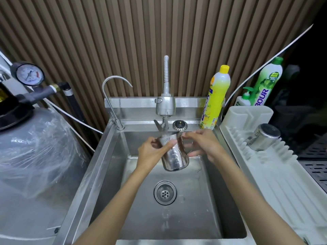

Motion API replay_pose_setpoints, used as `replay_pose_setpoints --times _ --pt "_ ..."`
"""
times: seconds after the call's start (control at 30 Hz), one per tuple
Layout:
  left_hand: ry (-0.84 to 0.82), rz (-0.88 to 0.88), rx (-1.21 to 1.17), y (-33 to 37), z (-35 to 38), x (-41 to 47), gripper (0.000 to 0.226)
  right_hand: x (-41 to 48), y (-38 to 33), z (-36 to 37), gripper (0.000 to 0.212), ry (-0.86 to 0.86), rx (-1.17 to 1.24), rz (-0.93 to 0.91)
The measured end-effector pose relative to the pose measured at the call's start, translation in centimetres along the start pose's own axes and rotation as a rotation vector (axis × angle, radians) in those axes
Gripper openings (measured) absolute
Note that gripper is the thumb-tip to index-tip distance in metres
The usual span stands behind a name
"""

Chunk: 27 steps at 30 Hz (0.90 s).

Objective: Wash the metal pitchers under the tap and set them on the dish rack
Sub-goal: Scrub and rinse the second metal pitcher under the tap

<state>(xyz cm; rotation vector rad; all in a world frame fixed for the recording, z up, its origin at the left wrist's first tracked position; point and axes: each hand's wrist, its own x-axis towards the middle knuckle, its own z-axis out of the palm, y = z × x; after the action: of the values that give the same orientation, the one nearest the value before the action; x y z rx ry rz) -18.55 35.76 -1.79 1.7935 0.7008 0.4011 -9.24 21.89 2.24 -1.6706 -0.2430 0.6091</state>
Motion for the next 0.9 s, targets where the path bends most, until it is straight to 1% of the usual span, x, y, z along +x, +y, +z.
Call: replay_pose_setpoints --times 0.07,0.13,0.17,0.2,0.23,0.27,0.3,0.37,0.47,0.53,0.6,0.67,0.73,0.77,0.83,0.9 --pt "-0.085 -0.067 -0.191 -0.1 0.8 -0.2 0.046 -0.4 -1.9 -0.3 0.024 0.063 -0.194 -0.049" --pt "-0.177 -0.113 -0.405 0.3 1.6 -0.4 0.048 -0.5 -3.6 -0.2 0.028 0.16 -0.45 -0.132" --pt "-0.218 -0.12 -0.484 0.7 2.0 -0.5 0.047 -0.7 -4.4 -0.1 0.027 0.212 -0.578 -0.181" --pt "-0.253 -0.119 -0.568 1.1 2.3 -0.6 0.04 -0.7 -5.0 0.0 0.026 0.261 -0.688 -0.235" --pt "-0.273 -0.12 -0.642 1.5 2.7 -0.5 0.031 -0.7 -5.5 0.1 0.025 0.296 -0.769 -0.287" --pt "-0.283 -0.115 -0.703 2.0 2.9 -0.5 0.028 -0.8 -5.9 0.1 0.026 0.321 -0.81 -0.334" --pt "-0.28 -0.105 -0.733 2.5 3.0 -0.3 0.031 -0.7 -6.2 0.2 0.028 0.335 -0.808 -0.374" --pt "-0.226 -0.064 -0.738 3.1 3.3 0.2 0.041 -0.1 -6.0 0.3 0.029 0.312 -0.669 -0.432" --pt "-0.064 0.043 -0.689 3.3 2.9 1.3 0.055 1.3 -4.8 0.6 0.03 0.157 -0.234 -0.453" --pt "0.001 0.099 -0.635 3.2 2.1 1.6 0.062 1.9 -3.7 0.8 0.031 0.056 -0.013 -0.415" --pt "0.052 0.15 -0.513 3.0 1.2 1.5 0.067 2.4 -2.5 1.1 0.03 -0.024 0.141 -0.353" --pt "0.122 0.214 -0.335 3.0 0.3 1.0 0.07 3.0 -1.0 1.7 0.03 -0.117 0.377 -0.259" --pt "0.162 0.298 -0.171 2.9 -0.4 0.3 0.07 3.1 0.6 2.5 0.029 -0.194 0.665 -0.109" --pt "0.172 0.347 -0.099 2.7 -0.7 0.1 0.07 2.9 1.4 2.9 0.027 -0.218 0.77 -0.032" --pt "0.173 0.392 0.045 2.7 -1.1 -0.4 0.069 2.4 2.7 3.5 0.022 -0.247 0.849 0.072" --pt "0.168 0.364 0.15 3.1 -1.3 -0.9 0.066 1.8 3.5 3.8 0.021 -0.263 0.804 0.113"
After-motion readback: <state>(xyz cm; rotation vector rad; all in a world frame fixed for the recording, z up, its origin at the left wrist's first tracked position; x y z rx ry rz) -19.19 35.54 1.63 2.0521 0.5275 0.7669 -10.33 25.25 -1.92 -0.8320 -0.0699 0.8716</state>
